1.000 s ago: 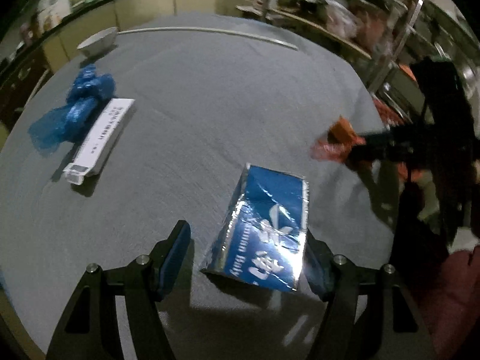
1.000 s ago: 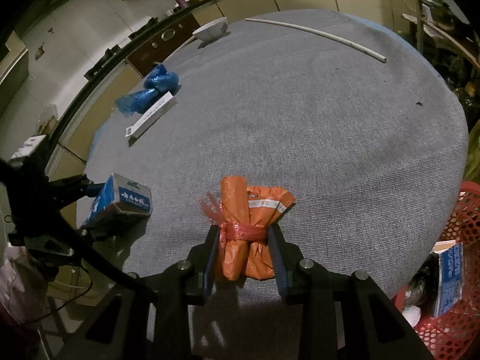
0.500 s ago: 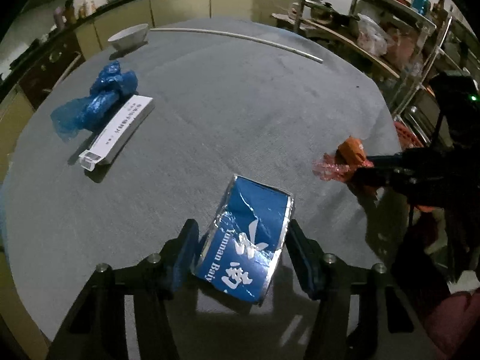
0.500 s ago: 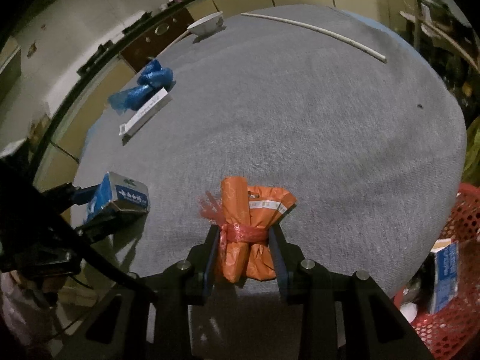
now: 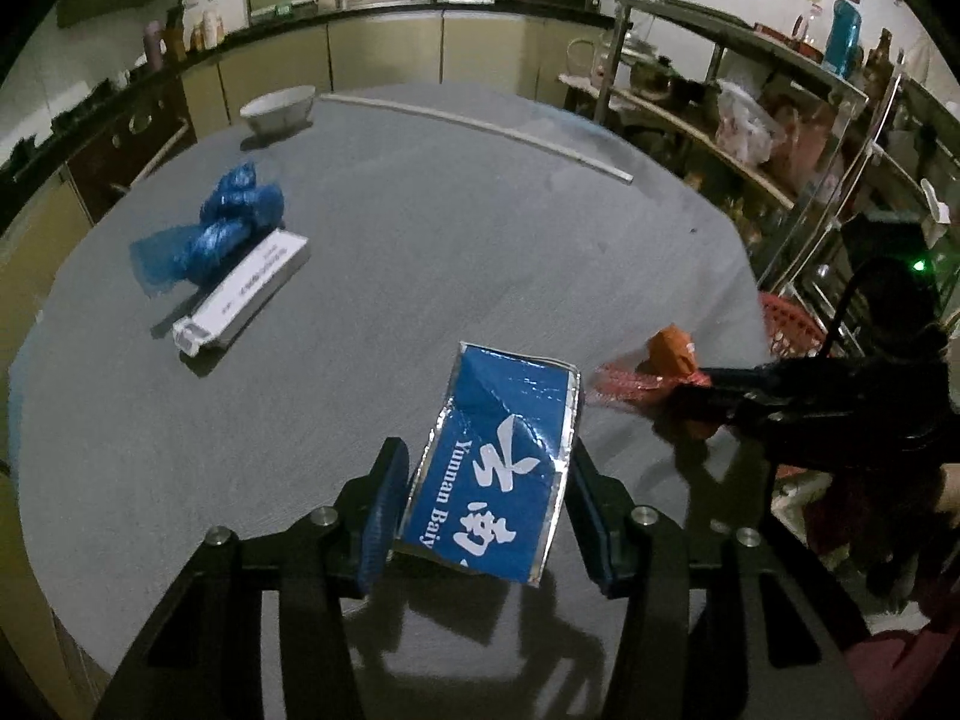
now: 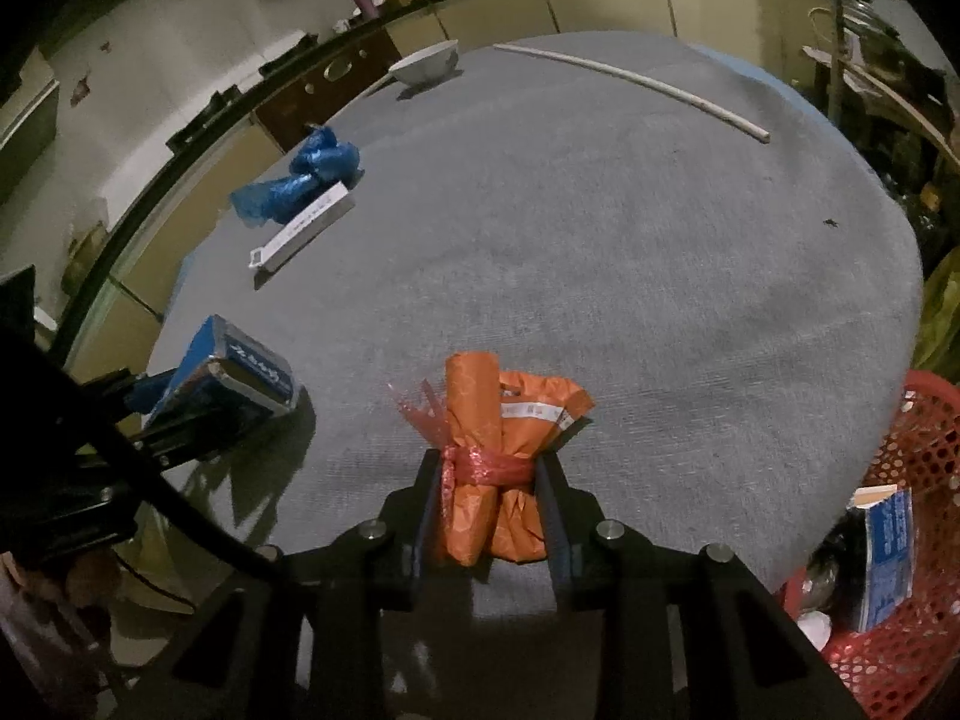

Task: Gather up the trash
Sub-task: 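Carry the orange bag and blue box over the red basket and release both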

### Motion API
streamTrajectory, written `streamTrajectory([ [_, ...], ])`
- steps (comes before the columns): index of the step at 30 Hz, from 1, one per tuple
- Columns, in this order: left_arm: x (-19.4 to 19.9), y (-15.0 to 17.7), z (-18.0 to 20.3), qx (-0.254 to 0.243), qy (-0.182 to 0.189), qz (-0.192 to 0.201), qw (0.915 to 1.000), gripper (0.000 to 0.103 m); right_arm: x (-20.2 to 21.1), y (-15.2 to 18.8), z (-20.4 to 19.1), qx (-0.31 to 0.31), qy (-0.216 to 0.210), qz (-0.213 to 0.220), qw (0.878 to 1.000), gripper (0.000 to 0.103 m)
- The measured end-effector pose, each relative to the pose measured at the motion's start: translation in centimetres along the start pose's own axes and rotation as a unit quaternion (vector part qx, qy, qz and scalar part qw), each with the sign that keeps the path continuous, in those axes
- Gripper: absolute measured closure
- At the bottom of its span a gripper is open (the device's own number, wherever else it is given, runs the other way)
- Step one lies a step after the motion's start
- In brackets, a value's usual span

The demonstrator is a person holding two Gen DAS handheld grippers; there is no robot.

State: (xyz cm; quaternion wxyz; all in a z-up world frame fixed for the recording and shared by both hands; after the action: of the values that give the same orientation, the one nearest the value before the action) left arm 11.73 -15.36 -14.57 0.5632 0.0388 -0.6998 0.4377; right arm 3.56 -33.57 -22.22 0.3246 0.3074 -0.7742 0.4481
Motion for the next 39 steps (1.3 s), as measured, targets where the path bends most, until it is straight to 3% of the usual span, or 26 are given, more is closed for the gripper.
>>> streamTrajectory([
  [9, 2.5, -1.8, 3.9, -0.009, -0.035, 0.051, 0.9981, 0.05, 4.4, -0.4, 2.4, -0.037, -0.017, 0.052, 0.998, 0.071],
  [21, 3.2, -4.3, 9.1, -0.032, -0.082, 0.059, 0.9944, 0.05, 10.8, 0.2, 6.2, -0.066, -0.016, 0.122, 0.99, 0.071],
  [39, 2.9, -6.1, 17.4, -0.113, -0.082, 0.071, 0.9877, 0.05, 15.1, 4.6, 13.0, -0.125, 0.017, 0.138, 0.982, 0.071],
])
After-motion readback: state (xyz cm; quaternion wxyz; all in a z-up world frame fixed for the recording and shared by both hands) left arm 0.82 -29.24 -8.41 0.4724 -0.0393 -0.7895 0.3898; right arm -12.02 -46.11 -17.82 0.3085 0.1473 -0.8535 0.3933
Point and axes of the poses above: each gripper's, at about its wrist camera, not at the fingertips, and x roughly against the way its jaws point, z to its right, y to its underside, the point moved 2 cm from there along -x, roughly the way its jaws point, and after that the axes turned 3 degrees about -y, right-handed, at the moved point
